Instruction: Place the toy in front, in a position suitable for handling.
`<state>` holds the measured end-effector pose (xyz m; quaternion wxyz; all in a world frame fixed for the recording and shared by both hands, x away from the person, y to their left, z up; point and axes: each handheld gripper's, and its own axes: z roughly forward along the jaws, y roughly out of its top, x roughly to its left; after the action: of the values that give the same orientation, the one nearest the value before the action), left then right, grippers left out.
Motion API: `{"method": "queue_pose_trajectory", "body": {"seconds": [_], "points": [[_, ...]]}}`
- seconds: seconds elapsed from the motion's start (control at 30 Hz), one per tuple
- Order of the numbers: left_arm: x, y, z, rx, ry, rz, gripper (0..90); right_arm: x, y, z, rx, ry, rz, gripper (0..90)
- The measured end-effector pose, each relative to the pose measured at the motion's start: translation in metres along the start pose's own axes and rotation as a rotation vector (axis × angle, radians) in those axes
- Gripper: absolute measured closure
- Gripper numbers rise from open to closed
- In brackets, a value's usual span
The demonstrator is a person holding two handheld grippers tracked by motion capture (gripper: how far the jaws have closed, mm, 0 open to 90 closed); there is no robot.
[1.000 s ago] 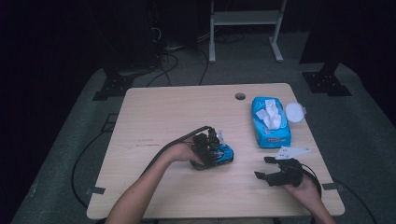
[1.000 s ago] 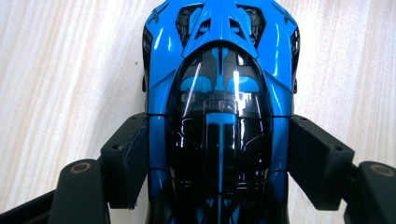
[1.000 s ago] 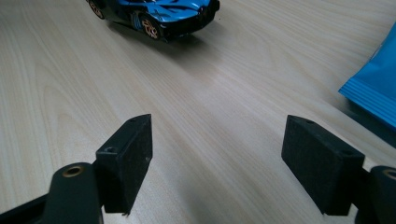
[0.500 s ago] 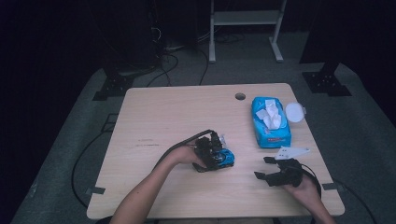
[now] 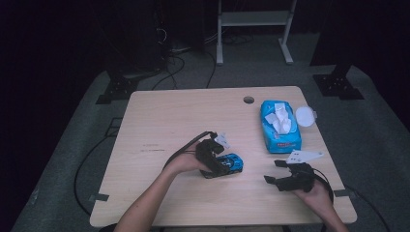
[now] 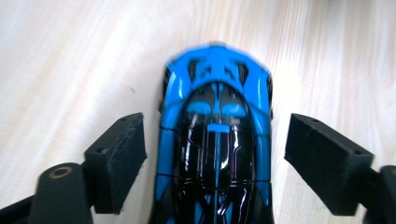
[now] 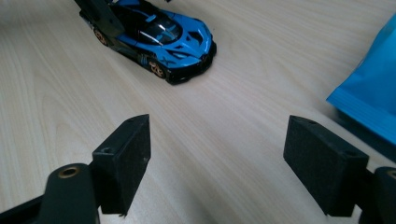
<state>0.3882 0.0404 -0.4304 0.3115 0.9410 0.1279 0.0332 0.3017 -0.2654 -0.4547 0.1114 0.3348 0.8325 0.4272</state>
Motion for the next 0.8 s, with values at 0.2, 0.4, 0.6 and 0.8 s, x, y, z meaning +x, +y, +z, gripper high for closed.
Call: {"method": "queue_pose_trajectory", "body": {"seconds": [0.2,0.4,0.6,0.8], "points": [[-0.002,-0.017,-0.019,-0.116,0.066,-0.023,16.2,-0.007,0.019,-0.01,-0.035,-0.045,-0.021,21.5],[-0.002,-0.037,-0.035,-0.224,0.099,-0.062,10.4,-0.023,0.047,-0.025,-0.061,-0.093,-0.035,20.9],[-0.002,-0.056,-0.046,-0.319,0.145,-0.091,10.3,-0.05,0.081,-0.037,-0.084,-0.186,-0.046,21.0],[-0.002,-0.066,-0.05,-0.381,0.189,-0.109,9.5,-0.084,0.101,-0.039,-0.106,-0.293,-0.01,22.1]]}}
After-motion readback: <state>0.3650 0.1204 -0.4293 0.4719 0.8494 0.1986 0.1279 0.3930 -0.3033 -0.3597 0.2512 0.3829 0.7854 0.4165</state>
